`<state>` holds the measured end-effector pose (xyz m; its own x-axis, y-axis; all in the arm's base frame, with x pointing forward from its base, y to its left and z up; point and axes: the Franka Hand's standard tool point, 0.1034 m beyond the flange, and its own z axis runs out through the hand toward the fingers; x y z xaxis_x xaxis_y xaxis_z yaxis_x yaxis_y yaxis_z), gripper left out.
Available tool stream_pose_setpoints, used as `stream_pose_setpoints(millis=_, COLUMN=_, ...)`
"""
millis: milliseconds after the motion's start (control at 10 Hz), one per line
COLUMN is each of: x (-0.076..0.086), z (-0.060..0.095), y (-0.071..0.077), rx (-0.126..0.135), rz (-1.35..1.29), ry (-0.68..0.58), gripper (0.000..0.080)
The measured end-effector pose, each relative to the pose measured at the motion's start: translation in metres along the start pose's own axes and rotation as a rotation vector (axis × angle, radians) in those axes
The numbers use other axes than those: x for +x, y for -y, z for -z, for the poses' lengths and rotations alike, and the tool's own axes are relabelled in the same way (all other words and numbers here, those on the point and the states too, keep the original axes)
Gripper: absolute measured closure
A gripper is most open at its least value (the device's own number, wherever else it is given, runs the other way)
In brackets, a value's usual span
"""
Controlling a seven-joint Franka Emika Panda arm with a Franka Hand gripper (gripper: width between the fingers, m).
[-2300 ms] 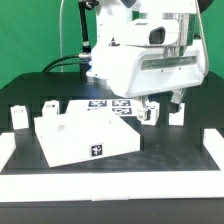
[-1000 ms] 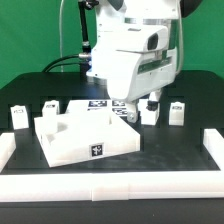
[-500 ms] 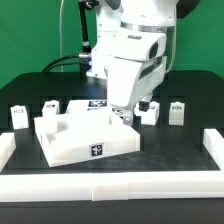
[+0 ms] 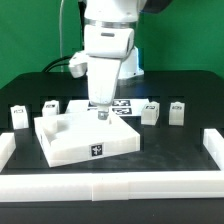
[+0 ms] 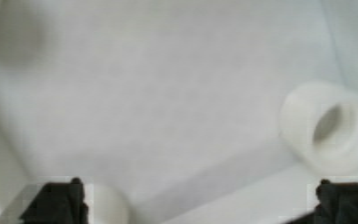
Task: Assemble one leg
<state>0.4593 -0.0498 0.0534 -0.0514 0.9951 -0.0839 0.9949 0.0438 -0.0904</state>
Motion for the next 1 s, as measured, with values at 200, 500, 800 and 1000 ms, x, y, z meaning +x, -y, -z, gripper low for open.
stream_pose_setpoints(millis=200, x=-0.015, z=-0.002, y=0.008, rx=0.042, rz=0.099, ry=0.003, gripper=0.015)
stream_pose_setpoints(millis=500, x=-0.015, z=-0.003, y=0.009, rx=0.044, rz=0.096, ry=0.003, gripper=0.015)
stream_pose_setpoints(millis=800, x=-0.036, z=-0.002, y=0.039, rx=0.127, rz=0.208, ry=-0.034, gripper=0.015)
stream_pose_setpoints(millis=1000, x=-0.044, z=-0.019, y=0.063, rx=0.181, rz=0.225, ry=-0.063, gripper=0.015)
